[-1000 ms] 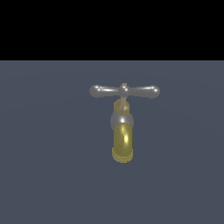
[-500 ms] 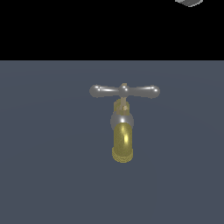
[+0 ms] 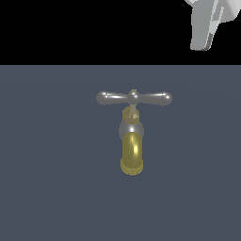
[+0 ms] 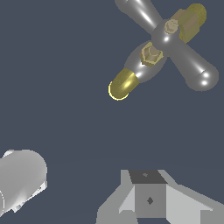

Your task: Turn on the faucet by rotating a designated handle.

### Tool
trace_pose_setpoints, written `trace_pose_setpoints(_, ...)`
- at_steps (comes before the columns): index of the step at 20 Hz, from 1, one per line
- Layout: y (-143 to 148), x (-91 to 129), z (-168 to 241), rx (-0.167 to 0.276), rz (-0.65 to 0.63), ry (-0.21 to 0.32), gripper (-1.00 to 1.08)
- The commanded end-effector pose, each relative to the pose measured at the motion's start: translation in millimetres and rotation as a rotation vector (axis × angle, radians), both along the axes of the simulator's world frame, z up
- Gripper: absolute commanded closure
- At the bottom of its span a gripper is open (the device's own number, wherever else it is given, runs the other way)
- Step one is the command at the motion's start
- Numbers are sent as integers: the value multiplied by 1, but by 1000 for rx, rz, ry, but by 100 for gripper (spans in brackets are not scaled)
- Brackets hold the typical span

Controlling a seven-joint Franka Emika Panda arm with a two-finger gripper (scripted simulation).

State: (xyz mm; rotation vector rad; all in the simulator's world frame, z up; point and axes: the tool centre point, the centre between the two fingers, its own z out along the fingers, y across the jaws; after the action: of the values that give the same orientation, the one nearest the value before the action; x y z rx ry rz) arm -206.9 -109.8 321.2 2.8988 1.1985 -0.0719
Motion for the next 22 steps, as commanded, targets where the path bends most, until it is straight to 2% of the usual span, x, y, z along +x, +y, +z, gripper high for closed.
trace_pose_setpoints(1,-5,7,-10,2,61,-3,108)
trace_pose_setpoints(22,-25,70,-89,19,521,-23,108)
